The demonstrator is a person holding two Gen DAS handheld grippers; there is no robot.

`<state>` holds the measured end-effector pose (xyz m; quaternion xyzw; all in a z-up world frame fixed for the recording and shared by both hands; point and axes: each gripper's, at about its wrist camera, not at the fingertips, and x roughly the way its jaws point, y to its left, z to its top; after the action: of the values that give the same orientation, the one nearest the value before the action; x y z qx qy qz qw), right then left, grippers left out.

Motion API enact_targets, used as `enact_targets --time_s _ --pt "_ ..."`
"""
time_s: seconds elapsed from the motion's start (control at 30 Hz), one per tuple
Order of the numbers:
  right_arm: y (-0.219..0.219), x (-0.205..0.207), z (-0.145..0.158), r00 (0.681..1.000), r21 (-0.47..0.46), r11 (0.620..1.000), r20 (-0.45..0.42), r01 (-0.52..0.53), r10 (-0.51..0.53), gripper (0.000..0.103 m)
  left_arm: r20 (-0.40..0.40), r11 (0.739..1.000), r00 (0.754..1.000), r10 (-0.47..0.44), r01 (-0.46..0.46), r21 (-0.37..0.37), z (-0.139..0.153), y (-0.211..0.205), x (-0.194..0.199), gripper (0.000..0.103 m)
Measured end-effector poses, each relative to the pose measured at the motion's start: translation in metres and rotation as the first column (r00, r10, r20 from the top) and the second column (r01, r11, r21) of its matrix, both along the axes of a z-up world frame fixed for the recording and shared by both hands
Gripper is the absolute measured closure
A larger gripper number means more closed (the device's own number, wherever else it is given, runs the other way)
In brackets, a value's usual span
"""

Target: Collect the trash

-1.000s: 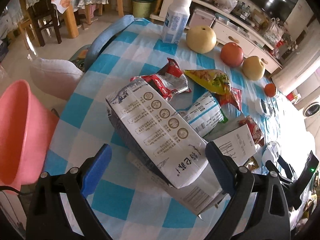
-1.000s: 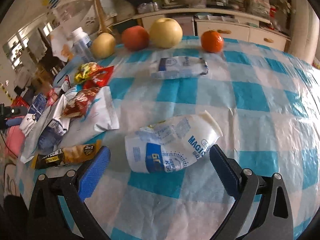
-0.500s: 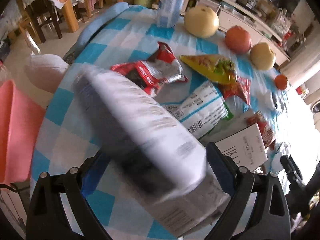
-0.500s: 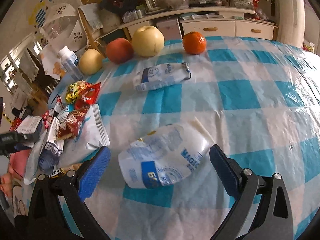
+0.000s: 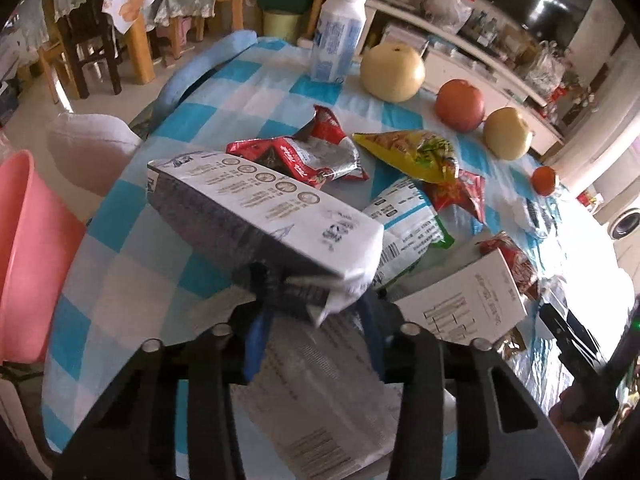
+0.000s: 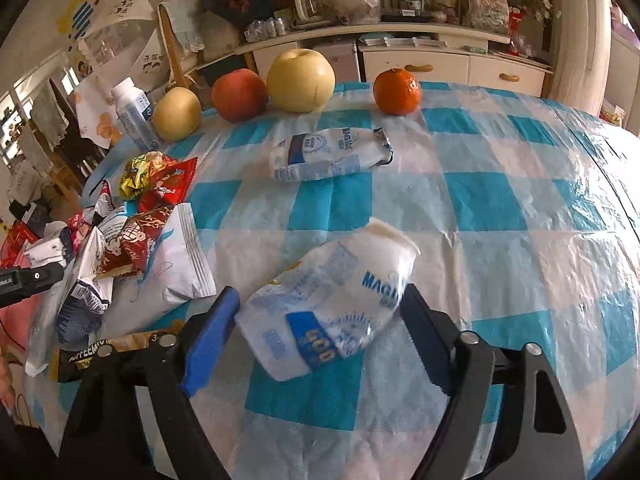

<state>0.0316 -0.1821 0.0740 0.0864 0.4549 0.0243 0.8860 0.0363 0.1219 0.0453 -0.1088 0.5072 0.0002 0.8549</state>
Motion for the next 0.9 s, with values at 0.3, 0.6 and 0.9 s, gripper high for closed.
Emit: enact_targets --time_s 0.3,0.6,0.9 --pt "0.0 0.0 0.001 1.0 -0.035 0.999 0.002 0.011 -0.011 0.038 0.08 0.995 0.995 -0.056 0.063 -0.082 0.0 0.013 -0.021 0.067" --pt "0.005 0.015 -0.003 0.997 -0.075 0.995 -0.013 0.073 -0.074 0.012 0.113 0.998 0.992 -0.049 0.053 -0.033 0.01 0.02 -0.019 0.014" --pt "0.023 0.025 -0.006 0.998 -0.195 0.98 -0.025 0.047 -0.053 0.03 -0.011 0.983 0.99 0.14 -0.141 -0.119 -0.013 0.045 0.015 0.014"
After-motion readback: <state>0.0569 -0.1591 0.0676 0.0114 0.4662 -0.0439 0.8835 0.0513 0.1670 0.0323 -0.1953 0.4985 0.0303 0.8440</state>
